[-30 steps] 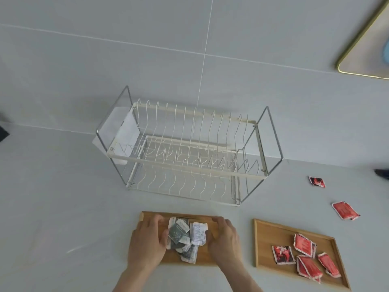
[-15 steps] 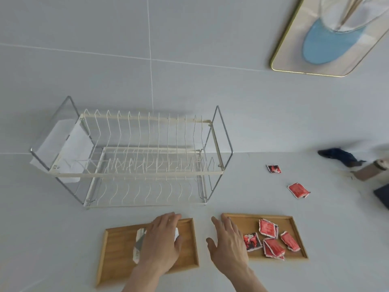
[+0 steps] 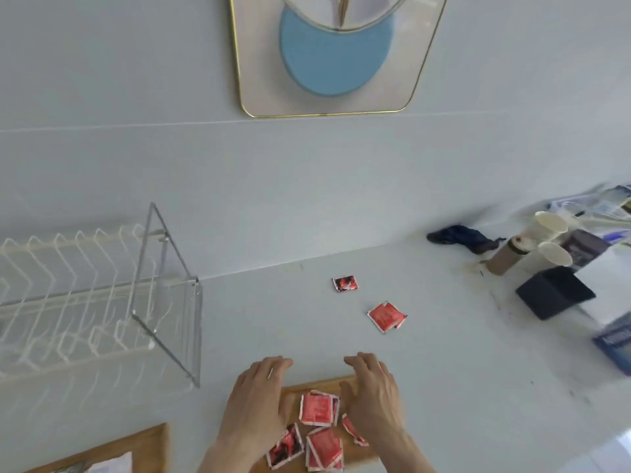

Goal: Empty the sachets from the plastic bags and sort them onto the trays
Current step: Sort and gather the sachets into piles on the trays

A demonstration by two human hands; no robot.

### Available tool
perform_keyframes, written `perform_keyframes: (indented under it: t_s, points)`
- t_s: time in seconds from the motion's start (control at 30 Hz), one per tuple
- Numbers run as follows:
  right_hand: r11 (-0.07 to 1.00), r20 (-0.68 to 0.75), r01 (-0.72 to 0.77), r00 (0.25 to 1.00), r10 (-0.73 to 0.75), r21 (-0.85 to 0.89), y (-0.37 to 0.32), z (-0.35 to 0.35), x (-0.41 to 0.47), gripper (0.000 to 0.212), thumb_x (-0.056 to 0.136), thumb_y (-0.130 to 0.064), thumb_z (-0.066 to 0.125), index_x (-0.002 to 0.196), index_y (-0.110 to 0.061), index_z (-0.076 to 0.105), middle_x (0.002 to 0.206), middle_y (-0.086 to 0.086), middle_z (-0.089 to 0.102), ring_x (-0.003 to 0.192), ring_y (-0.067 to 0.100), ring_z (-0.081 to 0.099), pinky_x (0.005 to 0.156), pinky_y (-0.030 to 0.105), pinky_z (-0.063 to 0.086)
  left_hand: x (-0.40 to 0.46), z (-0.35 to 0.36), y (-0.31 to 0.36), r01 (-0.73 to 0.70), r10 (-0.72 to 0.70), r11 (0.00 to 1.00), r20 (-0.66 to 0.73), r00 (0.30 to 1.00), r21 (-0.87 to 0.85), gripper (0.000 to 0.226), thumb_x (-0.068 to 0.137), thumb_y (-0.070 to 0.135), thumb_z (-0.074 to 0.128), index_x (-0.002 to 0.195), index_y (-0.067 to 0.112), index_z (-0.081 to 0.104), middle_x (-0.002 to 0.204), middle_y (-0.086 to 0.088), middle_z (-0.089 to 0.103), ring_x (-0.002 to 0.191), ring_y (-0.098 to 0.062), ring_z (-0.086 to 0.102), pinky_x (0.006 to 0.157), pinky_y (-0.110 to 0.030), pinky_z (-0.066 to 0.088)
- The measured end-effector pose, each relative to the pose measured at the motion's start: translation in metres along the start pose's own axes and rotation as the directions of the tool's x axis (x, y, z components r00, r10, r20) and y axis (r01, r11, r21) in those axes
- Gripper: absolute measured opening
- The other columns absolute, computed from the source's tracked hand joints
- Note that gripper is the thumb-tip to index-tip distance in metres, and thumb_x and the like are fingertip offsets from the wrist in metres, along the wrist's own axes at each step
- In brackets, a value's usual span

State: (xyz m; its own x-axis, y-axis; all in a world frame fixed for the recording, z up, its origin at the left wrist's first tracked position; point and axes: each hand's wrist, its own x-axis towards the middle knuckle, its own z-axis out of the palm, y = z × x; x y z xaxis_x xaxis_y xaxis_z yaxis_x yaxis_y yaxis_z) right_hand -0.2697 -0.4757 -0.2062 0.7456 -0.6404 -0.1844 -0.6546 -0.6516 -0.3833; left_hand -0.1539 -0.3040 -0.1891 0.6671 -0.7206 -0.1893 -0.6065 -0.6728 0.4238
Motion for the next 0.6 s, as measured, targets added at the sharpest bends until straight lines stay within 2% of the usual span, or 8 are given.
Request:
perform_keyframes:
  t_s: [0.07, 0.27, 0.43, 0.5, 0.6]
  points:
    - [0.998, -0.042, -0.052, 0.998, 0.053, 0.024, 0.033, -0.013, 0.024, 0.037, 0.087, -0.025, 0.071, 0.123, -0.020, 0.068, 0.126, 0.001, 0.066, 0.113, 0.029, 0.065, 0.092, 0.041, 0.053, 0.022, 0.009, 0.026, -0.002, 0.002, 1.000, 0.025, 1.000, -0.008, 0.053, 0.098, 0.038, 0.050, 0.148, 0.033, 0.034, 0.152, 0.015, 0.039, 0.142, -0.008, 0.034, 0.120, -0.030, 0.028]
    - [0.986, -0.062, -0.166, 0.984, 0.167, 0.027, 0.090, -0.036, 0.103, 0.039, 0.091, -0.033, 0.066, 0.126, -0.016, 0.063, 0.123, 0.007, 0.065, 0.110, 0.031, 0.061, 0.088, 0.041, 0.050, 0.078, 0.024, 0.075, 0.022, -0.022, 1.000, 0.053, 0.998, 0.002, 0.052, 0.101, 0.036, 0.047, 0.150, 0.031, 0.032, 0.154, 0.014, 0.035, 0.143, -0.009, 0.033, 0.120, -0.029, 0.026]
    - [0.976, -0.055, -0.211, 0.975, 0.214, 0.045, 0.103, -0.028, 0.151, 0.064, 0.089, -0.048, 0.066, 0.143, -0.020, 0.048, 0.139, 0.004, 0.056, 0.125, 0.029, 0.054, 0.095, 0.041, 0.048, 0.124, 0.024, 0.086, 0.074, -0.077, 0.997, 0.063, 0.995, 0.038, 0.051, 0.100, 0.035, 0.048, 0.148, 0.030, 0.035, 0.153, 0.012, 0.039, 0.142, -0.012, 0.035, 0.118, -0.030, 0.028]
    - [0.974, -0.055, -0.226, 0.972, 0.226, 0.019, 0.103, -0.021, 0.161, 0.064, 0.087, -0.045, 0.069, 0.143, -0.021, 0.048, 0.135, 0.004, 0.058, 0.123, 0.029, 0.053, 0.093, 0.041, 0.048, 0.145, 0.024, 0.089, 0.086, -0.089, 0.995, 0.064, 0.994, 0.048, 0.051, 0.099, 0.035, 0.049, 0.148, 0.030, 0.035, 0.152, 0.012, 0.040, 0.141, -0.012, 0.037, 0.118, -0.030, 0.030]
    - [0.972, -0.060, -0.233, 0.970, 0.235, 0.032, 0.103, -0.014, 0.171, 0.056, 0.083, -0.027, 0.075, 0.135, -0.020, 0.057, 0.120, 0.006, 0.061, 0.112, 0.031, 0.054, 0.084, 0.041, 0.050, 0.178, 0.029, 0.090, 0.094, -0.099, 0.993, 0.076, 0.992, 0.068, 0.051, 0.099, 0.036, 0.050, 0.147, 0.029, 0.037, 0.150, 0.011, 0.042, 0.139, -0.013, 0.038, 0.116, -0.030, 0.031]
